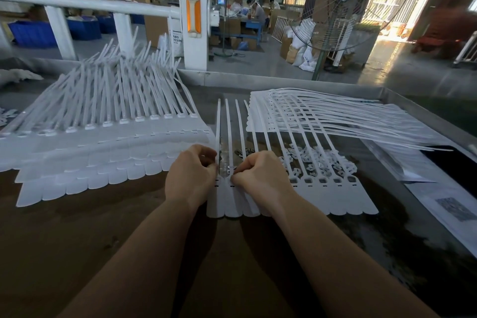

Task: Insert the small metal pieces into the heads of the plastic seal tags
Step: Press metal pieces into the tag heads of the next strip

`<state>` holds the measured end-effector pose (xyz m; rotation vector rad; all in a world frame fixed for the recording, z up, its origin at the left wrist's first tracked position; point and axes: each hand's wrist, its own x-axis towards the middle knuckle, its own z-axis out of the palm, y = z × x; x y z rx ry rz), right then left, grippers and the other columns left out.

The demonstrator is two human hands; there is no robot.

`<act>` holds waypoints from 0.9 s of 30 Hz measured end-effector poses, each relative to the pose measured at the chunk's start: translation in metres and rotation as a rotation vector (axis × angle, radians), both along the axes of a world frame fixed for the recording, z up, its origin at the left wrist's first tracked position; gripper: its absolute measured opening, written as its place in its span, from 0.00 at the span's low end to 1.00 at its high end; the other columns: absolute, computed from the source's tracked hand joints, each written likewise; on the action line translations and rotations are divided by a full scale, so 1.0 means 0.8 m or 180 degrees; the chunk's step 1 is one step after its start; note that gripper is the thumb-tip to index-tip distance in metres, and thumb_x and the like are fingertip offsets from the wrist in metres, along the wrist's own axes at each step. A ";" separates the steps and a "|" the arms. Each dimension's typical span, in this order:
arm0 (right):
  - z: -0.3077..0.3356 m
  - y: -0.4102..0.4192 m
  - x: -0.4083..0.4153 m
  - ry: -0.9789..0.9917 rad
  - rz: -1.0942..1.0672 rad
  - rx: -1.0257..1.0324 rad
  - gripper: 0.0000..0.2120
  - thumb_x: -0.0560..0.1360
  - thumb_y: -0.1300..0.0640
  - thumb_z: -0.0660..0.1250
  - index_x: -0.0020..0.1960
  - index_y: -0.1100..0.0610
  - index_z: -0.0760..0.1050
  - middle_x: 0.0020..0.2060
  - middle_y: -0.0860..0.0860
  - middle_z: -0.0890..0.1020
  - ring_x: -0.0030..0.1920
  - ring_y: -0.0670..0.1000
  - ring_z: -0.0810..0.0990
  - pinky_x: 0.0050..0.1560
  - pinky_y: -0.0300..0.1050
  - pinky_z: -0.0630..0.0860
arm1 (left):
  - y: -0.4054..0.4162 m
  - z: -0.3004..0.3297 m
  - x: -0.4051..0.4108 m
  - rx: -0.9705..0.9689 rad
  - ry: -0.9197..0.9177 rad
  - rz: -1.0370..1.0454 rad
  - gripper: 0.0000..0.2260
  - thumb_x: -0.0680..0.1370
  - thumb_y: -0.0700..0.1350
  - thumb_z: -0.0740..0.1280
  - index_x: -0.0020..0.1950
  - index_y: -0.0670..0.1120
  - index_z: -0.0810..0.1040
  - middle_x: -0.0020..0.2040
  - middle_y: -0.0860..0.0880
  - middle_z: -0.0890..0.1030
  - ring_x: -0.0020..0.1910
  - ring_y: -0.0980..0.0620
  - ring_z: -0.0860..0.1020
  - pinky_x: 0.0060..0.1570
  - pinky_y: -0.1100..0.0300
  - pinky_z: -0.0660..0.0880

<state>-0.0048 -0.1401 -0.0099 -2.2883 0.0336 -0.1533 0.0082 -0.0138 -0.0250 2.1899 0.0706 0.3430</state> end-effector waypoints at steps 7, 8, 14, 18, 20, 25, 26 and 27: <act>-0.005 -0.006 -0.004 -0.0432 0.0165 0.0076 0.02 0.69 0.60 0.72 0.42 0.56 0.83 0.36 0.43 0.78 0.39 0.40 0.76 0.41 0.26 0.71 | -0.001 0.001 0.000 -0.0003 -0.0037 -0.0006 0.08 0.75 0.42 0.67 0.54 0.49 0.77 0.43 0.56 0.76 0.44 0.56 0.75 0.45 0.60 0.72; -0.006 -0.009 -0.005 -0.0614 0.0179 0.0050 0.03 0.70 0.59 0.71 0.44 0.56 0.83 0.38 0.43 0.77 0.40 0.40 0.75 0.43 0.27 0.70 | -0.001 0.001 0.000 -0.0006 -0.0031 -0.0008 0.08 0.75 0.41 0.67 0.54 0.49 0.77 0.43 0.56 0.76 0.44 0.56 0.75 0.45 0.60 0.72; 0.005 -0.064 0.001 -0.1186 -0.0710 -0.0481 0.06 0.75 0.60 0.67 0.51 0.57 0.80 0.48 0.50 0.79 0.46 0.46 0.77 0.50 0.35 0.75 | -0.003 0.001 0.000 -0.0099 0.0009 0.0035 0.09 0.76 0.41 0.67 0.56 0.49 0.76 0.45 0.55 0.76 0.46 0.57 0.74 0.45 0.62 0.71; 0.007 -0.104 0.003 -0.0980 -0.1406 -0.0828 0.09 0.74 0.62 0.66 0.53 0.55 0.79 0.52 0.53 0.79 0.50 0.51 0.78 0.54 0.50 0.77 | -0.004 0.001 0.001 -0.0142 0.0004 0.0092 0.09 0.76 0.41 0.66 0.56 0.49 0.76 0.45 0.55 0.75 0.46 0.57 0.73 0.46 0.62 0.70; 0.006 -0.114 0.005 -0.0743 -0.1536 -0.1066 0.11 0.74 0.64 0.65 0.54 0.53 0.79 0.54 0.53 0.79 0.52 0.52 0.77 0.56 0.52 0.76 | -0.004 0.001 0.001 -0.0136 0.0001 0.0106 0.10 0.76 0.41 0.66 0.56 0.49 0.76 0.45 0.56 0.75 0.46 0.57 0.73 0.47 0.62 0.70; 0.004 -0.118 0.004 -0.0619 -0.1493 -0.1457 0.10 0.76 0.60 0.64 0.55 0.52 0.79 0.55 0.55 0.77 0.55 0.55 0.75 0.57 0.53 0.74 | -0.003 0.000 0.001 -0.0138 0.0004 0.0117 0.10 0.77 0.41 0.65 0.56 0.49 0.76 0.46 0.55 0.75 0.46 0.57 0.73 0.48 0.62 0.70; 0.003 -0.116 0.004 -0.0629 -0.1490 -0.1537 0.10 0.76 0.59 0.64 0.56 0.52 0.79 0.55 0.55 0.76 0.56 0.55 0.73 0.58 0.53 0.73 | -0.003 -0.001 0.001 -0.0120 -0.0002 0.0119 0.10 0.77 0.41 0.65 0.56 0.49 0.76 0.45 0.55 0.75 0.46 0.57 0.73 0.48 0.62 0.70; 0.003 -0.115 0.004 -0.0638 -0.1500 -0.1597 0.11 0.77 0.58 0.63 0.57 0.52 0.78 0.56 0.55 0.75 0.57 0.55 0.73 0.59 0.52 0.72 | -0.003 -0.001 0.001 -0.0107 -0.0008 0.0121 0.10 0.77 0.40 0.65 0.56 0.49 0.76 0.45 0.55 0.75 0.46 0.57 0.73 0.47 0.62 0.70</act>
